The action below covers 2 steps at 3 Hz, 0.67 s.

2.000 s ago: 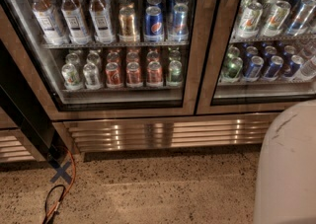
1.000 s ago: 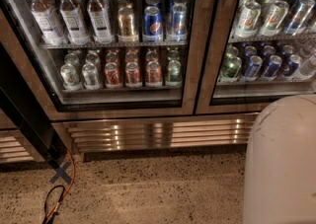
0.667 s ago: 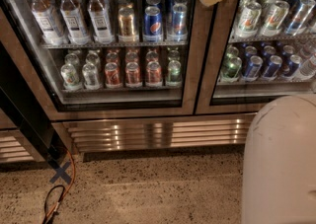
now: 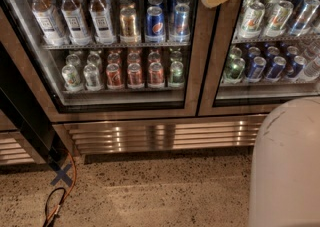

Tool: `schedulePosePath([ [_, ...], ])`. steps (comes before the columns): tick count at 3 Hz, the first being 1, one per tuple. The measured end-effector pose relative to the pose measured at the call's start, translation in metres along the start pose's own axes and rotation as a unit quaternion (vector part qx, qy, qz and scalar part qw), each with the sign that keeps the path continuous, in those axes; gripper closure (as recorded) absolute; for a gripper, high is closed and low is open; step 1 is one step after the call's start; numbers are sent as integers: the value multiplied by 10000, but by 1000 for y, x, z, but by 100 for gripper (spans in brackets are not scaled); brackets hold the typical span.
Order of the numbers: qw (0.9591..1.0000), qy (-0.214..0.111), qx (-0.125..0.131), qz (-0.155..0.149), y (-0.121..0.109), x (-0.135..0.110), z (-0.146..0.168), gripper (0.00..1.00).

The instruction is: Open left fridge door

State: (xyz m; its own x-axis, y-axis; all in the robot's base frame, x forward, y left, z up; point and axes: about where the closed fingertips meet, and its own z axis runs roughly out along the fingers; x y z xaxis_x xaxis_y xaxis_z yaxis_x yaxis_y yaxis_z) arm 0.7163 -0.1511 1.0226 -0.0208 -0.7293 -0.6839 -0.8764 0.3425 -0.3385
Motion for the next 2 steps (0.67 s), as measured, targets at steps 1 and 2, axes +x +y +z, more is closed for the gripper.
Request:
schedulePosePath([
  [1,9999,-74,-74,-32,0,-3,4,65],
  [2,9999,-74,-73,-32,-5,1,3,88],
])
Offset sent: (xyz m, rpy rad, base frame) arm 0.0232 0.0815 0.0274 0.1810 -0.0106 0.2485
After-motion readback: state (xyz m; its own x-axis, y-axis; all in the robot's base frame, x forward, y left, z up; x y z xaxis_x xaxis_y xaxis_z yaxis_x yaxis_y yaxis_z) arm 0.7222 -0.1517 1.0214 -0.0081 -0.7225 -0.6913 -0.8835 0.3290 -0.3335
